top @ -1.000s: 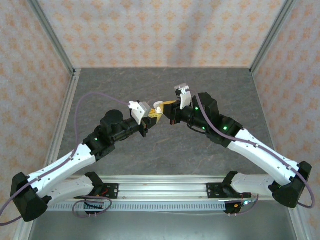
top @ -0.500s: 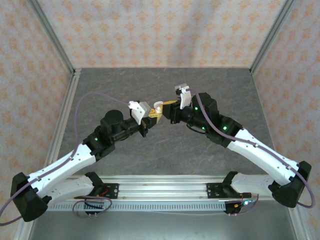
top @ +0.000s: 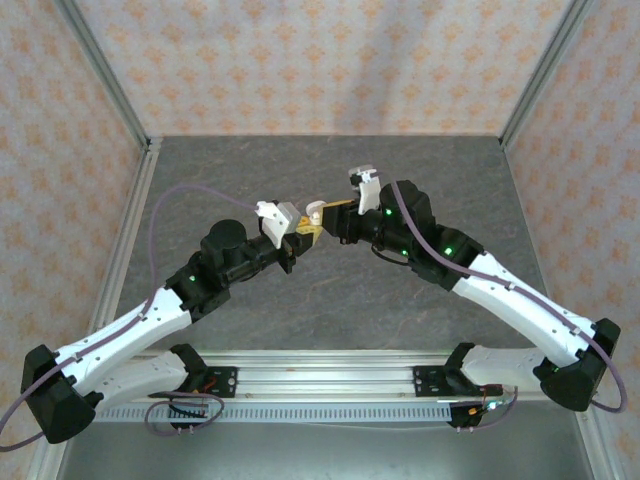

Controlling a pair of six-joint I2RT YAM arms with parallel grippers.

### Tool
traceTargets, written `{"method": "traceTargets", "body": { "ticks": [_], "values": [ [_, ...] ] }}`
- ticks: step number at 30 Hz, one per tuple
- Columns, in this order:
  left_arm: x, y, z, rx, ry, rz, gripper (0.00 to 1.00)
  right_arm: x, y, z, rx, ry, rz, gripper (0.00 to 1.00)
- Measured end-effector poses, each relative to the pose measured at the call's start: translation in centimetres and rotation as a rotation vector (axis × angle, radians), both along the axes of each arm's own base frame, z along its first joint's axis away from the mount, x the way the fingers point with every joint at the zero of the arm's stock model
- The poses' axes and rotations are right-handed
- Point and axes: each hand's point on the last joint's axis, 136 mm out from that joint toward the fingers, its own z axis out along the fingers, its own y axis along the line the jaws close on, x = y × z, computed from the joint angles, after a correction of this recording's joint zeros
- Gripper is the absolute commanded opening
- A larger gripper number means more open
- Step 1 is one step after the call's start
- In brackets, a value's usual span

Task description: Insert wireless bluetooth earbuds into charging case

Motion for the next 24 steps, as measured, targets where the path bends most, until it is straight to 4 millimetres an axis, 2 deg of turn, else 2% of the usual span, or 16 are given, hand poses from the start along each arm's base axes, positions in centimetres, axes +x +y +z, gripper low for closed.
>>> {"method": "traceTargets", "body": {
  "ticks": [6,17,24],
  "values": [
    [0.0,0.0,0.0,-0.002,0.003,0.0,0.0,-0.1,0.0,0.6,0.015,0.015,-0.004,0.26],
    [0.0,0.0,0.0,-0.003,0.002,0.0,0.0,-0.2,-0.5,3.1,0.059,0.023,-0.029,0.28],
    [-0.2,0.1,0.4,-0.01,-0.006,-0.002,0.0,-0.3,-0.9,2.4,0.035,0.052,-0.047,0.28]
  ]
}}
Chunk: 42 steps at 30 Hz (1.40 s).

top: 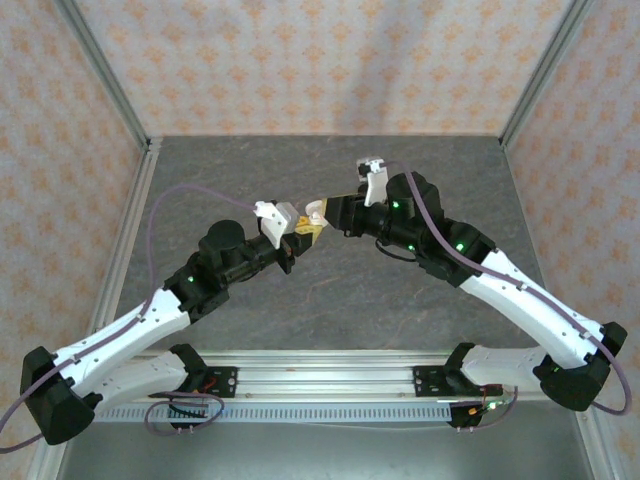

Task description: Insert wireless bluetooth earbuds into charging case

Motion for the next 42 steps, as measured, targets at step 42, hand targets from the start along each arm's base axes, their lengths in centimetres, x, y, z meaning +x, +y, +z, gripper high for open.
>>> {"method": "traceTargets", "body": {
  "ticks": [42],
  "values": [
    [-1.8,-2.7,0.9,-0.002,0.104,-0.188,0.0,0.8,-1.0,-1.4,0.135,0.284,0.126,0.21]
  ]
}}
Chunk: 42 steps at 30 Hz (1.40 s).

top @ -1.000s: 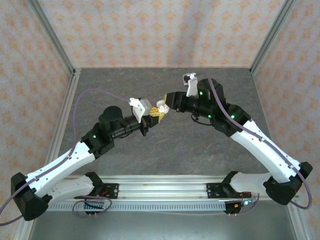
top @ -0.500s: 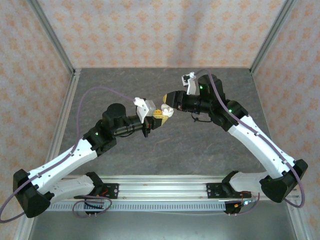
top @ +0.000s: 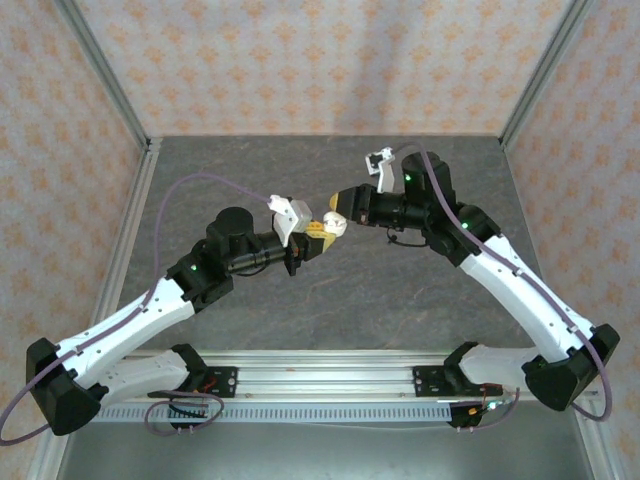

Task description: Insert wireless bluetooth earbuds into charging case

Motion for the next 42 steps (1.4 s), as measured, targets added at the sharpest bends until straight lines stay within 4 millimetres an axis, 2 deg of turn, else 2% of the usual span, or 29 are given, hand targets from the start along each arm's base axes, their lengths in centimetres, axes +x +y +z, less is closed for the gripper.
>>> {"method": "traceTargets", "body": {
  "ticks": [7,23,36,42],
  "values": [
    [0.3,0.1,0.0,-0.016,0.029,0.022,0.0,-0.9,-0.5,-0.1,-0.003,-0.025,0.011,0.21],
    [0.9,-0.1,-0.8,-0.041,0.116,0.035,0.0,-0.3,-0.8,-1.1,-0.039,-0.05,-0.008,0.2],
    [2.7,-0.3,-2.1,-0.049,0.237,0.05,0.0,1.9,-1.1,-2.9,-0.087,-0.059,-0.075,0.18],
    [3.8,-0.1,-3.3,-0.011,0.282,0.083,0.0,3.1,-0.9,-4.1,-0.114,-0.043,-0.101,0.2]
  ]
}}
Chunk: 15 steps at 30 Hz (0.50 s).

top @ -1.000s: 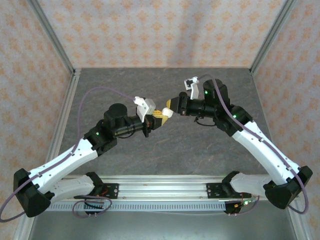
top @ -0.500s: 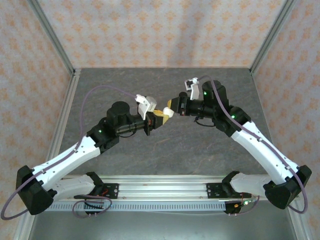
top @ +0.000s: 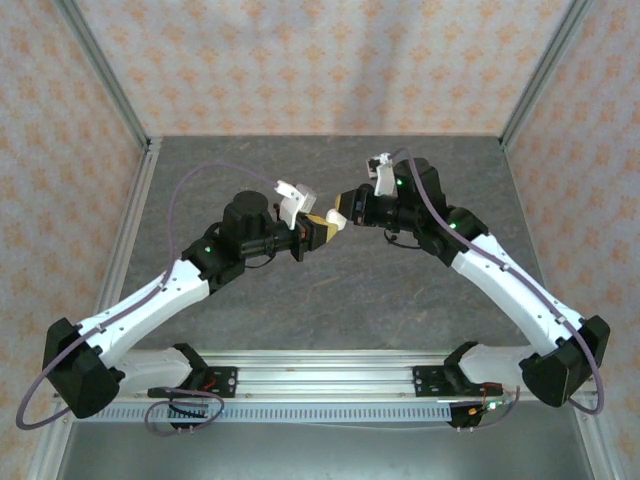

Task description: Insert wireless bluetooth earbuds into charging case

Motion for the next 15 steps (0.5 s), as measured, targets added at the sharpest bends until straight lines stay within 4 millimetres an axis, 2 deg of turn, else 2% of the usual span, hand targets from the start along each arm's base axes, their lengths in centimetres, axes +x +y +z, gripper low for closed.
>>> {"method": "traceTargets", "body": {
  "ticks": [7,15],
  "values": [
    [0.5,-0.1,-0.3,0.025,0.004,0.007,0.0,0.5,-0.4,-0.4,-0.025,-0.007,-0.031,0.32],
    [1.6,0.6,-0.6,0.043,-0.01,0.048,0.0,1.1,-2.1,-0.9,-0.099,-0.007,-0.119,0.43]
  ]
}}
